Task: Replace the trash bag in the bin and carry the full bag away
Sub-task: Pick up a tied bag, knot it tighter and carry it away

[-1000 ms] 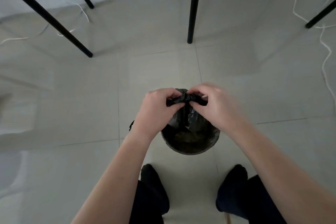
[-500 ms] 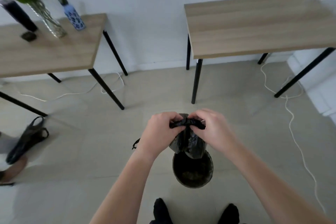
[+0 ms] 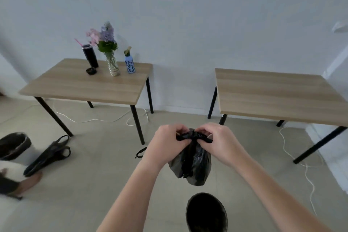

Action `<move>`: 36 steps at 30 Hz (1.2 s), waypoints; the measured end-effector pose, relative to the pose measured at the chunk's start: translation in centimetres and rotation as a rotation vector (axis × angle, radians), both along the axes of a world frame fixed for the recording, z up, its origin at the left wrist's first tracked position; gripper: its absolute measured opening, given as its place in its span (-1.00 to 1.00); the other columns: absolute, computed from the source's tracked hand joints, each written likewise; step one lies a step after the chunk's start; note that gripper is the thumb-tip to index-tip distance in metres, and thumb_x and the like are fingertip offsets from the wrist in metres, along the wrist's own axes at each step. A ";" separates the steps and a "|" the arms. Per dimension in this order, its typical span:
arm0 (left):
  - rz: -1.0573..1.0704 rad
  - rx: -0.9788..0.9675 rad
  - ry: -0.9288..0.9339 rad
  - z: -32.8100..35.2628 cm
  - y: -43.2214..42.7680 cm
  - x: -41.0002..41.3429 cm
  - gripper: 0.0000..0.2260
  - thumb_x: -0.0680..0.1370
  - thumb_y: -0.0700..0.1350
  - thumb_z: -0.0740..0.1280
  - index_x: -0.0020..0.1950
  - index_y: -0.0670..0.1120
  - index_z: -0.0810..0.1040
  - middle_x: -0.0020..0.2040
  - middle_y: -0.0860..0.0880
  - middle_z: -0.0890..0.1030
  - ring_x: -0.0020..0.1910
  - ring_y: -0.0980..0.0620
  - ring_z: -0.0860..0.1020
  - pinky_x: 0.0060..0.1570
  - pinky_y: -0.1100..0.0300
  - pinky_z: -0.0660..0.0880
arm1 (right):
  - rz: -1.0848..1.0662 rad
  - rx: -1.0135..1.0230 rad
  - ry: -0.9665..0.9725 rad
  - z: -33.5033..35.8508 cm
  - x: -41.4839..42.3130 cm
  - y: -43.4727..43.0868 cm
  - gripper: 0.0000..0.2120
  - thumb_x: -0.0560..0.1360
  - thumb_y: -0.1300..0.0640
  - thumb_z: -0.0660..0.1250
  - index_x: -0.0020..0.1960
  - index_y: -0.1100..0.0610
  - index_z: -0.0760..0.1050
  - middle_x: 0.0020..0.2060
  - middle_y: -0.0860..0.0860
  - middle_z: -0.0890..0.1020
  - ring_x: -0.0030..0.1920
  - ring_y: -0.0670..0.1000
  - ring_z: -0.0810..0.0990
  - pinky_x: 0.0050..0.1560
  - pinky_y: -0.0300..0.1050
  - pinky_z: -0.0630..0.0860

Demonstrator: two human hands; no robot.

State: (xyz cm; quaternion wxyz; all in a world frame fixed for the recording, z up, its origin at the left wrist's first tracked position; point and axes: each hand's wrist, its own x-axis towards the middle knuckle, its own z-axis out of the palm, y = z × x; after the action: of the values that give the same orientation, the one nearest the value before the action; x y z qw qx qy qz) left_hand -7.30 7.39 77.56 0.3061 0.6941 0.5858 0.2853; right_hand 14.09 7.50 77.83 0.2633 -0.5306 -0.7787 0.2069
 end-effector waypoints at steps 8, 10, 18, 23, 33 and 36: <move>0.101 0.047 0.051 2.4 -1.3 -9.9 -0.89 0.47 -0.05 0.51 -0.02 0.10 0.71 -0.15 0.17 0.72 -0.11 0.24 0.65 0.00 0.18 0.62 | 0.165 0.005 -0.012 2.6 -9.9 1.6 -0.74 0.48 0.19 0.53 0.14 -0.01 0.67 -0.06 -0.22 0.66 -0.03 -0.23 0.62 0.03 -0.33 0.56; 0.140 0.044 0.063 2.9 -1.7 -12.5 -0.89 0.48 -0.06 0.51 -0.03 0.10 0.70 -0.16 0.16 0.71 -0.12 0.25 0.65 -0.02 0.20 0.61 | 0.211 0.006 -0.009 3.1 -12.7 1.9 -0.74 0.48 0.20 0.52 0.13 -0.02 0.66 -0.06 -0.21 0.65 -0.03 -0.25 0.60 0.01 -0.38 0.53; 0.342 0.046 0.104 4.8 -3.9 -20.9 -0.91 0.48 -0.04 0.50 -0.04 0.13 0.69 -0.15 0.22 0.69 -0.11 0.28 0.63 -0.07 0.25 0.57 | 0.403 -0.009 0.023 4.5 -22.6 3.8 -0.76 0.46 0.23 0.51 0.08 -0.01 0.68 -0.08 -0.16 0.67 -0.06 -0.18 0.61 -0.03 -0.32 0.52; 0.511 0.042 0.115 5.3 -6.2 -25.0 -0.87 0.48 -0.03 0.50 0.02 0.13 0.71 -0.08 0.19 0.71 -0.08 0.23 0.65 0.00 0.18 0.62 | 0.583 -0.017 -0.011 5.4 -28.2 5.0 -0.74 0.46 0.17 0.50 0.11 -0.06 0.66 -0.06 -0.21 0.66 -0.03 -0.18 0.63 0.03 -0.16 0.60; 0.938 0.078 0.135 6.8 -14.7 -31.9 -0.84 0.49 -0.02 0.51 0.07 0.13 0.72 -0.07 0.17 0.71 -0.08 0.23 0.65 0.04 0.08 0.67 | 1.047 0.048 -0.051 8.2 -41.4 3.0 -0.76 0.48 0.15 0.51 0.13 -0.02 0.67 -0.06 -0.14 0.68 -0.06 -0.13 0.65 0.00 -0.04 0.64; 1.062 0.088 0.146 7.0 -18.7 -33.3 -0.86 0.49 -0.02 0.51 0.04 0.13 0.71 -0.10 0.18 0.69 -0.10 0.26 0.63 -0.01 0.13 0.65 | 1.158 0.103 -0.073 8.6 -45.1 0.3 -0.76 0.49 0.11 0.51 0.14 -0.06 0.66 -0.07 -0.20 0.65 -0.07 -0.19 0.63 0.00 -0.14 0.63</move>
State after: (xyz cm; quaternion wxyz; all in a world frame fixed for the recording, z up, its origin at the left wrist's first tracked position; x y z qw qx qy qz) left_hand -40.62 -11.28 84.61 0.0486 0.3325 0.8634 0.3762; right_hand -31.06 7.83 86.45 0.1056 -0.0119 -0.9596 0.2606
